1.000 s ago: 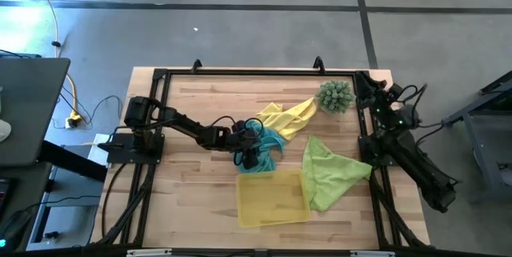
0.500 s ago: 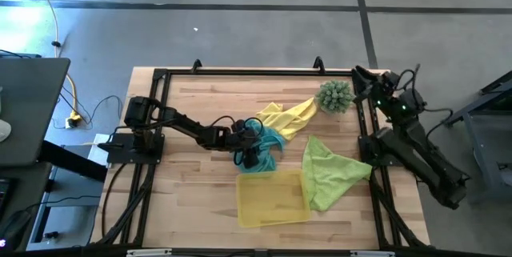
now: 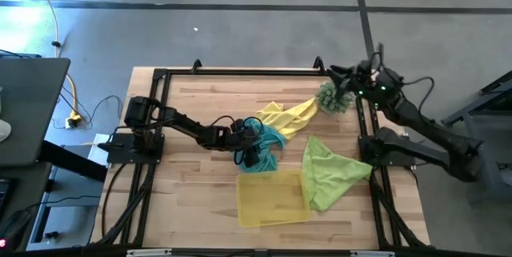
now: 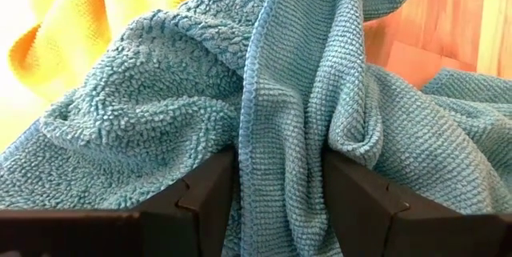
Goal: Roll microfiber towels into tight, uniform cylinder then place into a basket
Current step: Fold the blue towel
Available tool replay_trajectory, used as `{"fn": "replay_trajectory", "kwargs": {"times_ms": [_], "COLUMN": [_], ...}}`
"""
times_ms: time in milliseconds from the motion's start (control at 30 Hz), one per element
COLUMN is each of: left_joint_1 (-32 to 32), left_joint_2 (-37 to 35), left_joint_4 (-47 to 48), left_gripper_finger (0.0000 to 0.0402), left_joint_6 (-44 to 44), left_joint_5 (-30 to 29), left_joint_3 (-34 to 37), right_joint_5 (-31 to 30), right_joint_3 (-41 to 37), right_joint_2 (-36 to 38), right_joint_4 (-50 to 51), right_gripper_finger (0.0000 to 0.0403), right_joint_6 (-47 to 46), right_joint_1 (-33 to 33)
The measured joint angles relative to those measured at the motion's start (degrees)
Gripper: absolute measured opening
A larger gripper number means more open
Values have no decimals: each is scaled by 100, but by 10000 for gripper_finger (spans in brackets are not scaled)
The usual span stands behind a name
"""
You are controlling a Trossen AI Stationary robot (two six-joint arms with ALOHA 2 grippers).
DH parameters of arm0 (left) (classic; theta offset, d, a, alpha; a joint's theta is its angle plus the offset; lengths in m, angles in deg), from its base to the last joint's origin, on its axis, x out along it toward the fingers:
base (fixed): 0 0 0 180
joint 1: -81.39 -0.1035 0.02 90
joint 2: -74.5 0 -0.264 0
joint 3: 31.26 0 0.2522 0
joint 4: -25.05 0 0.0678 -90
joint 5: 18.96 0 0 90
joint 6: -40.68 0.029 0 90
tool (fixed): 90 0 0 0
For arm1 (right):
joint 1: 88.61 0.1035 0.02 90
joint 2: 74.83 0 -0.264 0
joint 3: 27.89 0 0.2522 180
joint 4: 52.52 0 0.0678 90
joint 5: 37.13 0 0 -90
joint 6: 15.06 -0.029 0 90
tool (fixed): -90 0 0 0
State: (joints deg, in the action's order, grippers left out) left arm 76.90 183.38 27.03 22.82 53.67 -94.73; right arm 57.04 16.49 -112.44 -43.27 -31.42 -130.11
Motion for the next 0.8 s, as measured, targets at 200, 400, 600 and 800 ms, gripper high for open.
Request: {"fn": "replay_trajectory", "kwargs": {"times_ms": [200, 400, 600, 800], "left_joint_1": [0, 0, 2, 2], "left_joint_2": [-2, -2, -2, -2], "left_joint_4": [16, 27, 33, 34], "left_gripper_finger": [172, 172, 172, 172], "left_joint_6": [0, 0, -2, -1], "left_joint_5": [7, 12, 24, 24], "left_joint_3": [-2, -4, -4, -4], "right_joint_5": [-993, -1467, -2019, -2336], "right_joint_3": [322, 501, 636, 858], "right_joint_2": [-872, -1622, -2331, -3111], "right_joint_4": [351, 387, 722, 1204], "right_gripper_finger": [122, 122, 122, 122], "right_joint_6": [189, 80, -600, -1180], "right_joint_1": [993, 1766, 2448, 2845]}}
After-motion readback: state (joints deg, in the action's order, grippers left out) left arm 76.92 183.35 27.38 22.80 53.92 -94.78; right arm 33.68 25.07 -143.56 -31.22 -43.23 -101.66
